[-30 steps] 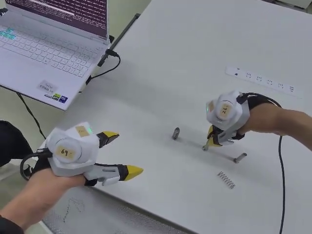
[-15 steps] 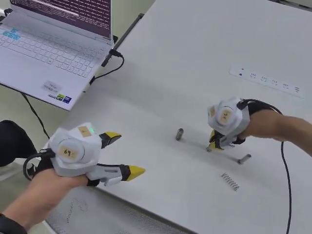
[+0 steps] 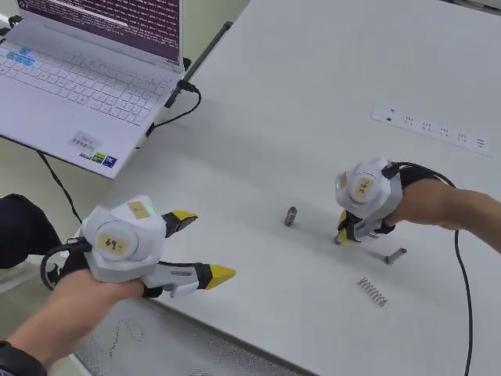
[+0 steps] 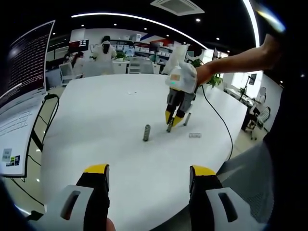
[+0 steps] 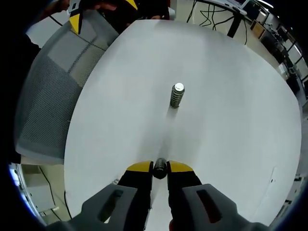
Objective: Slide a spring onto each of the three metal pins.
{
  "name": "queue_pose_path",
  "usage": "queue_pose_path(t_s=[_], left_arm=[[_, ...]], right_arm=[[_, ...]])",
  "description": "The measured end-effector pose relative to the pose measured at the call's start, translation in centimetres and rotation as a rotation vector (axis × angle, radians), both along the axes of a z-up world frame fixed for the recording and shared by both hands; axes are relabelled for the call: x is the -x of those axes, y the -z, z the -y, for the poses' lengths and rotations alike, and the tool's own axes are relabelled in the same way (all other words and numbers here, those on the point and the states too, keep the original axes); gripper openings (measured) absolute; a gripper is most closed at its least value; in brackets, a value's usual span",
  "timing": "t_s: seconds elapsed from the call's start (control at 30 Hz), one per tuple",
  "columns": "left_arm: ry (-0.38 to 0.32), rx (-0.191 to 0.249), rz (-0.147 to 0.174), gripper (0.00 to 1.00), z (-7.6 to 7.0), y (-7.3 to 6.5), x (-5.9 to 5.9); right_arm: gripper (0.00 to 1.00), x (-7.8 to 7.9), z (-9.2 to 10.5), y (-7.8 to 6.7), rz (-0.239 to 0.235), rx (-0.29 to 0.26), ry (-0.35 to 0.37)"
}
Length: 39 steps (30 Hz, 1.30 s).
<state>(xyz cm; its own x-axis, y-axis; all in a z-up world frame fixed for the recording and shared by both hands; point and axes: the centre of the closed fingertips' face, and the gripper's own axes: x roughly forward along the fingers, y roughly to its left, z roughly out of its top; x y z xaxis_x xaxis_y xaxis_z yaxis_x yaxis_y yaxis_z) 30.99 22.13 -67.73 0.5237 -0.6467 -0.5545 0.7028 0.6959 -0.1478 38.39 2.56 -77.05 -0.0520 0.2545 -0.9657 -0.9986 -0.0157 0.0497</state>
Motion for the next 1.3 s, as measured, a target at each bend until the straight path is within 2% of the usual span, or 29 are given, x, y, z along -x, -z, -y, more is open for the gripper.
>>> queue_pose_path(t_s=[0.23, 0.8, 1.0, 1.3], left_arm=[[0.004, -0.001, 0.004, 0.63, 0.1, -0.1, 0.0], [0.038, -0.002, 0.028, 0.64, 1.2, -1.0, 0.1], [0.048, 0.0, 0.037, 0.64, 1.7, -1.3, 0.2], [0.057, 0.007, 0.044, 0.65, 2.1, -1.7, 0.3]], right_arm=[[0.16, 0.0, 0.2, -0.5, 0.017, -0.002, 0.001], [0.25, 0.4, 1.3, -3.6, 0.083, -0.036, 0.044], [0.26, 0.5, 1.8, -4.4, 0.112, -0.058, 0.087], [0.29, 1.3, 2.9, -5.1, 0.127, -0.108, 0.192]])
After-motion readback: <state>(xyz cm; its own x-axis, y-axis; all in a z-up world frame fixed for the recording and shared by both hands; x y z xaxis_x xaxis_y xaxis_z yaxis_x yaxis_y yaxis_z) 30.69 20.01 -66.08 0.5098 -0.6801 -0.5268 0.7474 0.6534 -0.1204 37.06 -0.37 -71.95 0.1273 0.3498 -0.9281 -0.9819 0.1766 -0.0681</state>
